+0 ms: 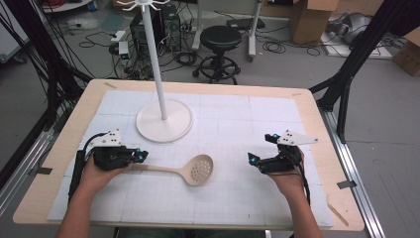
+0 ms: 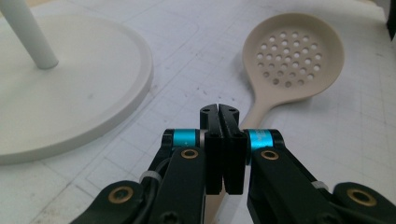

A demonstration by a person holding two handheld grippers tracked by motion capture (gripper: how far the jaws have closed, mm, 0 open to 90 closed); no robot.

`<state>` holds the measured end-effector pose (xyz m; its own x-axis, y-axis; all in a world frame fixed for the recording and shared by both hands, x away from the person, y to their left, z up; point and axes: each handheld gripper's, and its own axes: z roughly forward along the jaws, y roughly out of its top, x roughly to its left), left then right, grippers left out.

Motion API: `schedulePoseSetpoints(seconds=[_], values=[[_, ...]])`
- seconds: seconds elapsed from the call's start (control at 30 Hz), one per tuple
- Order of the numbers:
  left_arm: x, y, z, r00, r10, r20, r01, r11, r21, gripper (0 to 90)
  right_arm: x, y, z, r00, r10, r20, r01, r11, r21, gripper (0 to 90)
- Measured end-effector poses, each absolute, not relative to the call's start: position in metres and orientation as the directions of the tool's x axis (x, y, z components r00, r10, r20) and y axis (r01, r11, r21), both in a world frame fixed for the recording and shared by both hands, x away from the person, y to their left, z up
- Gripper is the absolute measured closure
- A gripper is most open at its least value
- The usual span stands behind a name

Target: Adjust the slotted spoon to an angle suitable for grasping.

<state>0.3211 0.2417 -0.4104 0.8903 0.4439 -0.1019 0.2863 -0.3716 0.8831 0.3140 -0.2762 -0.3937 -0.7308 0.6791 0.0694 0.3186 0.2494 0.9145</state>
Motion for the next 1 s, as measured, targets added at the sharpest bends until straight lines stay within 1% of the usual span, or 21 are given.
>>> schedulePoseSetpoints(seconds=[0.2,0.3,0.37,0.4,0.43,0.5,0.63,0.7,0.73,0.9,1.0], values=[[0.320,0.242,-0.409,0.896,0.431,-0.106,0.280,-0.363,0.889,85.9,0.314,-0.276,-0.394,-0.731,0.679,0.070,0.319,0.249,0.914,1.1],[0.320,0.242,-0.409,0.900,0.422,-0.108,0.277,-0.363,0.890,82.6,0.314,-0.276,-0.394,-0.732,0.678,0.067,0.316,0.250,0.915,1.1],[0.320,0.241,-0.409,0.902,0.420,-0.104,0.274,-0.368,0.889,78.9,0.314,-0.276,-0.394,-0.730,0.680,0.070,0.319,0.249,0.914,1.1],[0.320,0.241,-0.409,0.904,0.415,-0.105,0.272,-0.369,0.889,74.1,0.314,-0.277,-0.394,-0.730,0.680,0.071,0.320,0.249,0.914,1.1],[0.320,0.241,-0.409,0.905,0.412,-0.104,0.270,-0.369,0.889,74.1,0.314,-0.277,-0.394,-0.730,0.680,0.071,0.320,0.249,0.914,1.1],[0.320,0.240,-0.409,0.905,0.414,-0.097,0.268,-0.379,0.885,67.5,0.314,-0.277,-0.394,-0.729,0.680,0.072,0.321,0.248,0.914,1.1],[0.321,0.235,-0.409,0.910,0.407,-0.082,0.275,-0.443,0.853,56.4,0.314,-0.277,-0.394,-0.729,0.680,0.075,0.324,0.247,0.913,1.1],[0.321,0.232,-0.410,0.916,0.396,-0.060,0.267,-0.493,0.828,53.7,0.314,-0.276,-0.394,-0.730,0.679,0.071,0.320,0.249,0.914,1.1],[0.322,0.230,-0.411,0.919,0.390,-0.063,0.270,-0.504,0.820,51.6,0.314,-0.276,-0.394,-0.730,0.680,0.071,0.320,0.249,0.914,1.1],[0.325,0.221,-0.419,0.920,0.391,-0.041,0.278,-0.573,0.771,48.2,0.314,-0.276,-0.394,-0.731,0.678,0.072,0.321,0.249,0.914,1.1],[0.327,0.218,-0.424,0.922,0.386,-0.035,0.280,-0.603,0.747,48.2,0.314,-0.277,-0.394,-0.730,0.680,0.070,0.319,0.249,0.914,1.1]])
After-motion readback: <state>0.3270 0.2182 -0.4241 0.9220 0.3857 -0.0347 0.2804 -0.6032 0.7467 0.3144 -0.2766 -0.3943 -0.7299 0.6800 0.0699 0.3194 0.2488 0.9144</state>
